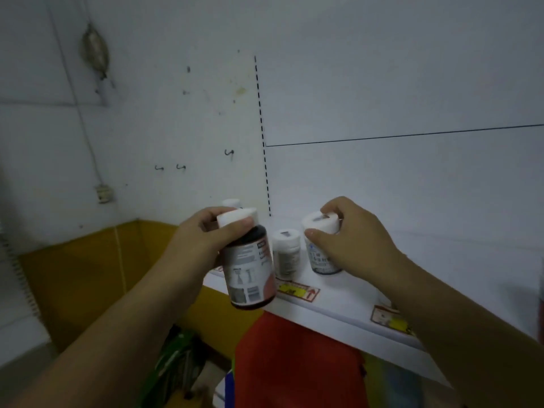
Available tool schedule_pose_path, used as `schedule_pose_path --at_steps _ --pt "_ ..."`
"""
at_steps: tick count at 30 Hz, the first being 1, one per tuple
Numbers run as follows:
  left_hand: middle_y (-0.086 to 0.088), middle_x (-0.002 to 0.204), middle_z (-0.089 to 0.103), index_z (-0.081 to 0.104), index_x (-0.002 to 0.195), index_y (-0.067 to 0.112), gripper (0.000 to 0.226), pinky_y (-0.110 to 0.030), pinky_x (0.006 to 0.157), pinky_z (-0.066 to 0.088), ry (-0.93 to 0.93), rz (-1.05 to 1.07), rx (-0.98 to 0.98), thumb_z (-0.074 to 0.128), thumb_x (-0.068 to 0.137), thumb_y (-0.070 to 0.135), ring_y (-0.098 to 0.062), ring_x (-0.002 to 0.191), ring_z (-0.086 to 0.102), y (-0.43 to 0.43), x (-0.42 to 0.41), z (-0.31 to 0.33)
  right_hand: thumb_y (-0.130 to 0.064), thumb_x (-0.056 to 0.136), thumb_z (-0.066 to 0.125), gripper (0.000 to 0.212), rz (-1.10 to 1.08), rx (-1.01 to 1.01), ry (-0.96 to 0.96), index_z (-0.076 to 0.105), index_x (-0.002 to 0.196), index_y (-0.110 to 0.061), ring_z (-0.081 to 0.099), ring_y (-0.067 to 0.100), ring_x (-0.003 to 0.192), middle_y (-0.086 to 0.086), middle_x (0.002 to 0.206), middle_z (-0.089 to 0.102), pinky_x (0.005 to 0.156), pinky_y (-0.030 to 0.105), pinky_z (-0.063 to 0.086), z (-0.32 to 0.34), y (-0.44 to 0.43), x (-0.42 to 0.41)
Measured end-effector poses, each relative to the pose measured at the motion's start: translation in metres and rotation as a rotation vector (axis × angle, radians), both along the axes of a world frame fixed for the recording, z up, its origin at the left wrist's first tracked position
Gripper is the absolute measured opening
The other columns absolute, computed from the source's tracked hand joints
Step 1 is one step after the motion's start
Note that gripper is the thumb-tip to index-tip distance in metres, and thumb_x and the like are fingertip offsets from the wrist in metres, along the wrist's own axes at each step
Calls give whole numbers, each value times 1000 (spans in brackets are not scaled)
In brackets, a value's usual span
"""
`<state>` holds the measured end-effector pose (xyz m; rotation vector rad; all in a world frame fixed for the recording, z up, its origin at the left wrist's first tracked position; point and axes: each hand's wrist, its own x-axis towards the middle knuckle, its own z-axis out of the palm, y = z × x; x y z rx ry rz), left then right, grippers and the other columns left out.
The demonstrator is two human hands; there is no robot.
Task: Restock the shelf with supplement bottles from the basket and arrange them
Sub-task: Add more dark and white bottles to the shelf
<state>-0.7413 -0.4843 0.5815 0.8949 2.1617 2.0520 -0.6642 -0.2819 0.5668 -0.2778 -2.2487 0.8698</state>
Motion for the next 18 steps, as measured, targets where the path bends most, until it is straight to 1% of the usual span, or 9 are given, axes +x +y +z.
schedule_pose_path --at_steps 1,4,6,9,11,12,14,16,18 --pt "-5 103 70 65 103 22 52 -29 66 58 12 -3 -2 72 56 45 -19 86 71 0 -13 3 -37 78 65 32 -22 17 -67 45 102 -28 54 17 88 -4 99 54 73 30 47 -2 3 -11" --pt "-6 96 71 66 100 19 58 -28 64 57 16 -41 8 73 50 49 -19 82 71 4 -50 9 -36 81 62 31 -58 55 -193 42 103 -28 53 16 83 -2 98 52 58 20 39 -16 9 -37" --pt "-3 90 72 66 97 19 61 -27 62 56 18 -94 4 73 44 51 -15 75 71 9 -72 12 -36 82 62 29 -91 60 -241 42 101 -28 53 11 78 -3 98 55 55 17 37 -26 9 -48" --pt "1 83 72 67 94 20 59 -28 62 54 32 -198 8 73 44 51 -15 74 69 14 -105 18 -39 82 60 26 -149 45 -333 44 101 -30 53 6 77 -1 107 60 58 20 41 -29 5 -53" --pt "2 84 72 67 96 19 60 -25 60 54 66 -286 -6 73 45 51 -13 75 69 15 -127 27 -54 78 59 41 -196 67 -387 42 111 -36 53 9 87 -7 121 55 68 23 43 -21 0 -51" --pt "2 85 72 67 97 19 59 -24 61 54 86 -339 -5 73 47 49 -13 76 69 15 -138 34 -65 70 55 53 -230 97 -352 41 115 -40 51 8 90 -11 124 50 75 25 42 -12 -4 -50" --pt "3 87 71 67 98 20 50 -23 63 54 132 -468 -1 73 54 44 -12 79 69 17 -162 50 -77 54 47 64 -218 115 -131 41 112 -50 54 2 92 -22 121 46 83 26 43 18 -20 -57" --pt "2 92 69 66 101 20 42 -23 66 54 170 -611 -17 71 63 36 -12 84 68 24 -182 68 -74 51 52 59 -40 29 54 46 106 -54 57 -4 102 -28 119 51 88 22 45 53 -37 -77" --pt "-2 100 68 64 105 20 41 -24 72 54 223 -719 -44 70 67 34 -16 94 67 37 -201 85 -62 59 61 57 126 -46 81 46 113 -53 57 -5 107 -25 119 54 86 22 46 81 -41 -105"
